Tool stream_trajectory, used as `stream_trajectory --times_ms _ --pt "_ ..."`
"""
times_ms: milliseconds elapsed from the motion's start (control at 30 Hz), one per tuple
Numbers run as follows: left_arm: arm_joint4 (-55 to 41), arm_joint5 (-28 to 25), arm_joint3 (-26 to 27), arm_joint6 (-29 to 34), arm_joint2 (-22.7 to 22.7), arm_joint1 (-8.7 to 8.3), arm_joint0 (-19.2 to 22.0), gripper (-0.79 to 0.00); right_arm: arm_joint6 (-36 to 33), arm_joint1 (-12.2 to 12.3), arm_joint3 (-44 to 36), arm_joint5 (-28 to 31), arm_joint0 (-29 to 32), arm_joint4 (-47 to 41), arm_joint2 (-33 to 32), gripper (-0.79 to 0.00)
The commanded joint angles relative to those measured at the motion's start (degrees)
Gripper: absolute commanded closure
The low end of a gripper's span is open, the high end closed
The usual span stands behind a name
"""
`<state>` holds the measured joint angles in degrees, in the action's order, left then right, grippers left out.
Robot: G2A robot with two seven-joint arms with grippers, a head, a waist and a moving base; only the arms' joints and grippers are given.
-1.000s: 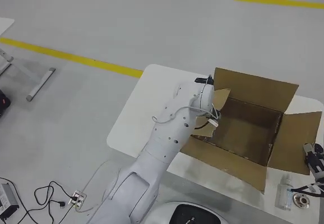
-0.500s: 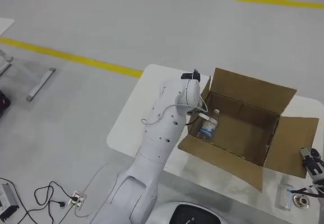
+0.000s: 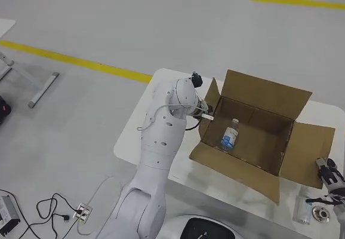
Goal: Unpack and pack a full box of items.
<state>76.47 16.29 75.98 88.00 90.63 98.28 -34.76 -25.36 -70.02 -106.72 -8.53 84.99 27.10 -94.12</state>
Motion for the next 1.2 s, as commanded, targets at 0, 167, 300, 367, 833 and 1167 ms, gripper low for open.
stream_trajectory --times_ms 0,167,300,367,833,1167 --pt "-1.1 0.0 0.3 0.0 0.6 -0.13 -0.2 0.0 0.0 0.0 -0.2 0.2 -0.4 -0.5 0.0 0.0" --pt "-2.0 0.0 2.3 0.0 1.2 -0.54 -1.1 0.0 -0.2 0.1 -1.1 1.0 -1.4 -1.8 -0.1 0.0" --pt "-2.2 0.0 4.1 0.0 1.5 -0.92 -1.7 0.0 -0.5 0.2 -1.8 1.3 -1.8 -2.2 -0.2 0.0" --pt "-2.4 0.0 4.8 0.0 1.2 -1.08 -2.1 0.0 -0.6 0.2 -2.1 1.5 -2.0 -2.3 -0.2 0.0" --pt "-1.3 0.0 2.6 0.0 1.6 -1.73 -1.7 0.0 -0.2 0.3 0.8 2.1 -2.6 -2.6 1.4 0.0" --pt "1.9 0.0 -0.6 0.0 2.8 -1.51 -0.4 -0.785 -0.3 0.4 1.8 2.2 -2.5 -2.3 1.6 0.0"
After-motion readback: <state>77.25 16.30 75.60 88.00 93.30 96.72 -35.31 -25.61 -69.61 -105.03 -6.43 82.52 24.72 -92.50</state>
